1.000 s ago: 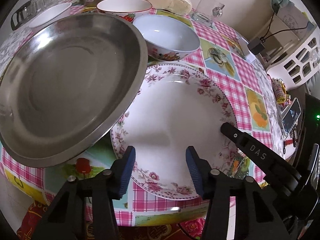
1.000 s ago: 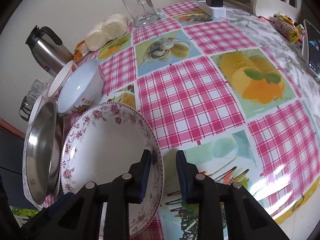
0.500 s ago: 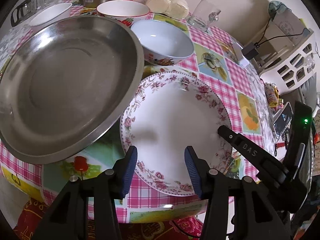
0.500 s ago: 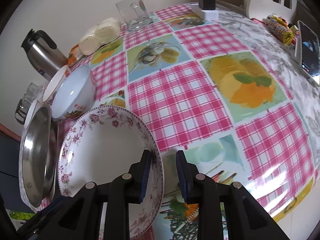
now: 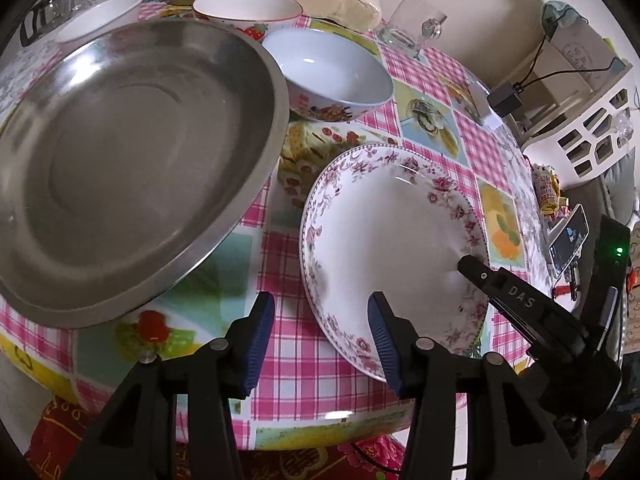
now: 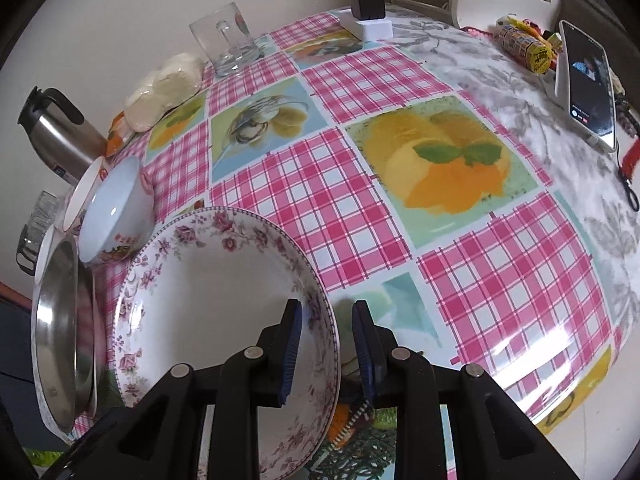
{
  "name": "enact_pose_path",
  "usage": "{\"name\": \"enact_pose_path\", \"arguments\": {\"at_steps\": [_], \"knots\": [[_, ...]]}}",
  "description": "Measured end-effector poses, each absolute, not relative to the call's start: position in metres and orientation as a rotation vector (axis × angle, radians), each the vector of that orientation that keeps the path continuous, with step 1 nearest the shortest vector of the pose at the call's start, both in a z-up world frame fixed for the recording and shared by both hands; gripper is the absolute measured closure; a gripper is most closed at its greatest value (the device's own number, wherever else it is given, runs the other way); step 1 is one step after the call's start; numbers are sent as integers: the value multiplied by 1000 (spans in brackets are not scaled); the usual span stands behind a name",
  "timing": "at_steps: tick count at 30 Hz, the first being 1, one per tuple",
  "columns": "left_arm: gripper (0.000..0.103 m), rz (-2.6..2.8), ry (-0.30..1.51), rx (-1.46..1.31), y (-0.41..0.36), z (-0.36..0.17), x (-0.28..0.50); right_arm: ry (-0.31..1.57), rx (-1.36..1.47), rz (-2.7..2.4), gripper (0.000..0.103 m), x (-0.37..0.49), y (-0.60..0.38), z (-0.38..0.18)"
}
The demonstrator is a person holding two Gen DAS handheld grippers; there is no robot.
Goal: Organize plates and bowls
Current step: 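Close the right tool on the floral plate rim while the left tool grips it too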
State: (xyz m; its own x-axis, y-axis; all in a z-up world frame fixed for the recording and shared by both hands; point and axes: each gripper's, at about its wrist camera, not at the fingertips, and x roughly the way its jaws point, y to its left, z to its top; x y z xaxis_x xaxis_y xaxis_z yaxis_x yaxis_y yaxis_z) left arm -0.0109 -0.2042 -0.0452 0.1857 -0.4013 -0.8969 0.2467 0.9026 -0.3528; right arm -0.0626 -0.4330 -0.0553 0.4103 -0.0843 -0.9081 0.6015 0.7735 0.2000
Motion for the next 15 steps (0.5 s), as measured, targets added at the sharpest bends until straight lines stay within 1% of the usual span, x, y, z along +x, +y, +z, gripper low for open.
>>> {"name": "enact_pose_path", "arguments": {"at_steps": [2, 4, 5, 15], "knots": [[54, -462, 1312, -157, -205, -49, -8, 1064, 573, -450, 74, -63, -434, -57], [58, -456, 1319, -168, -206, -54, -2, 1056, 584, -442, 74, -63, -436, -57], [59, -449, 1320, -170, -206, -57, 0, 1052, 587, -439, 74, -64, -436, -57], [60, -471, 1290, -166, -217, -63, 9, 1017, 618, -413, 75, -66, -441, -58]]}}
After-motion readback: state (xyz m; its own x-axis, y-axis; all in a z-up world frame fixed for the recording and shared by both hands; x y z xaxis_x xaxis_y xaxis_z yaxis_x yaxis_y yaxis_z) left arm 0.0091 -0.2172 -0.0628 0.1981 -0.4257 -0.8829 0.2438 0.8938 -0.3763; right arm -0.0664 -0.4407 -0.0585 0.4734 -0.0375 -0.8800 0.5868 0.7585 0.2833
